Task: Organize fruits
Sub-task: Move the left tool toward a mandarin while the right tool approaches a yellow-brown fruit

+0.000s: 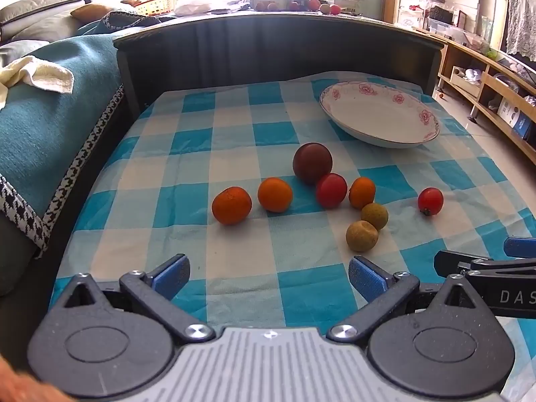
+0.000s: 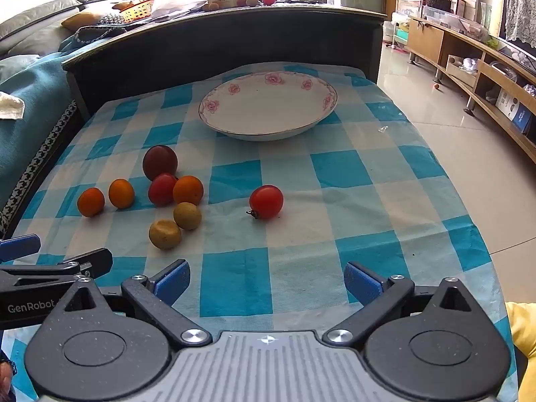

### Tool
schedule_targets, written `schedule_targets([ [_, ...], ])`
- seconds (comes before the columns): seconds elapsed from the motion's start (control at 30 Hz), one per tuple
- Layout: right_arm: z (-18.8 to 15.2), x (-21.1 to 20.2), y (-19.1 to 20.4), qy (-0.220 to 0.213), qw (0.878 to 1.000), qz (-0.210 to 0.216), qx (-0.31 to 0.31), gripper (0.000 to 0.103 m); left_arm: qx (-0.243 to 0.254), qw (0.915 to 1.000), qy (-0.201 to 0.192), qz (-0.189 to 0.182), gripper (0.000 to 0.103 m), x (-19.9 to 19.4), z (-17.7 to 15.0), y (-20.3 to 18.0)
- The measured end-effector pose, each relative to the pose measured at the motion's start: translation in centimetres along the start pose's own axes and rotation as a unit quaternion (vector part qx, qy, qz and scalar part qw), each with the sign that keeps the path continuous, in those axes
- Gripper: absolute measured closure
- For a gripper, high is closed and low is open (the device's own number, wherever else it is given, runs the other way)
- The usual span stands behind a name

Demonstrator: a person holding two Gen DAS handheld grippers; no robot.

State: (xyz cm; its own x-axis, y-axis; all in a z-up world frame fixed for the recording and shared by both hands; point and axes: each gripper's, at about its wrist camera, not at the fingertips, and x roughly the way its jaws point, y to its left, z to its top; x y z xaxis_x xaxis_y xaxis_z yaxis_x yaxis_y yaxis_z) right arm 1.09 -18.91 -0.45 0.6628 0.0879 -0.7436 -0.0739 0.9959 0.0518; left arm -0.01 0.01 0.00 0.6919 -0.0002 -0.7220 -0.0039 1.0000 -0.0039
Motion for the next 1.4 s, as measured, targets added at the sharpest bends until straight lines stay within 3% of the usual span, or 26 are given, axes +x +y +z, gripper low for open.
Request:
schedule_targets([
  [0.33, 0.0, 0.1, 0.4, 0.0, 1.0, 0.006, -0.008, 0.009, 0.006, 0.9999, -0.008, -0.004, 0.0, -0.1, -0.2, 0.2],
  [0.87, 1.0, 1.7, 1.5, 0.006, 0.999, 0.05, -0.004, 0.014, -0.007, 1.0, -0.003, 0.002, 0.002, 0.6, 0.6, 1.8],
  [1.07, 1.7, 2.4, 2.3, 0.004, 0.997, 0.072, -0.013, 0.019, 0.004, 0.9999, -0.007, 0.014, 0.002, 1.2, 1.1, 2.4],
  [1.3, 2.3, 3.4, 2.7, 0.022, 0.995, 0.099, -0.008, 0.034, 0.047, 0.9981, -0.012, 0.039, 0.002, 1.4, 1.5, 2.2],
  [1.4, 2.5, 3.9, 3.0, 0.027, 0.994, 0.107, -0.008, 0.037, 0.046, 0.9983, -0.014, 0.033, 0.002, 1.4, 1.6, 2.5],
])
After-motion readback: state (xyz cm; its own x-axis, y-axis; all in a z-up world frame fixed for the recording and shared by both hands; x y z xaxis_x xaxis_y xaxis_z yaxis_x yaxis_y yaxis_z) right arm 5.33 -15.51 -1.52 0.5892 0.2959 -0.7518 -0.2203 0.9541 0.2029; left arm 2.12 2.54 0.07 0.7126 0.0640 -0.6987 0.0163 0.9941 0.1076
